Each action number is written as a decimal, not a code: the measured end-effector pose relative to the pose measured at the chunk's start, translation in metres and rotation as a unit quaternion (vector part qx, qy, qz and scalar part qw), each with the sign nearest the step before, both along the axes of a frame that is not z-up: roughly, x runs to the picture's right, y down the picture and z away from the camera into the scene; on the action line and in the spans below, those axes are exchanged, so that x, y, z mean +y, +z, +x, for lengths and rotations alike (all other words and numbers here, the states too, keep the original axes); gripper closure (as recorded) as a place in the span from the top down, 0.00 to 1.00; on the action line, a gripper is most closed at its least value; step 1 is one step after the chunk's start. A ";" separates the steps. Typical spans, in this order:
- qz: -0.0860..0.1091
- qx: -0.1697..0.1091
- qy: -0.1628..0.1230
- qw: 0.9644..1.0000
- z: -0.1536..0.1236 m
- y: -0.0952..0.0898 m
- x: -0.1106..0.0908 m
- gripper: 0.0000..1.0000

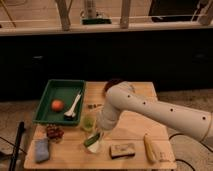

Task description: Place pepper in paper cup

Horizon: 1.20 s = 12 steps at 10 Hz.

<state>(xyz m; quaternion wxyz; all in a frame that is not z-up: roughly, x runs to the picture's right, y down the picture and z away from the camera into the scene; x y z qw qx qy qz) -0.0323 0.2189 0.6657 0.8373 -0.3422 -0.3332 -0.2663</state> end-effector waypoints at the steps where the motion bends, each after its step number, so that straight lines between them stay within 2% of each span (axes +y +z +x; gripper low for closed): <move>1: 0.000 -0.005 -0.012 1.000 -0.001 -0.004 0.003 0.00; 7: 0.014 -0.042 -0.062 0.997 -0.016 -0.018 0.009 0.00; 10: 0.022 -0.066 -0.079 0.994 -0.023 -0.020 0.010 0.00; 12: 0.029 -0.090 -0.097 0.991 -0.027 -0.020 0.010 0.00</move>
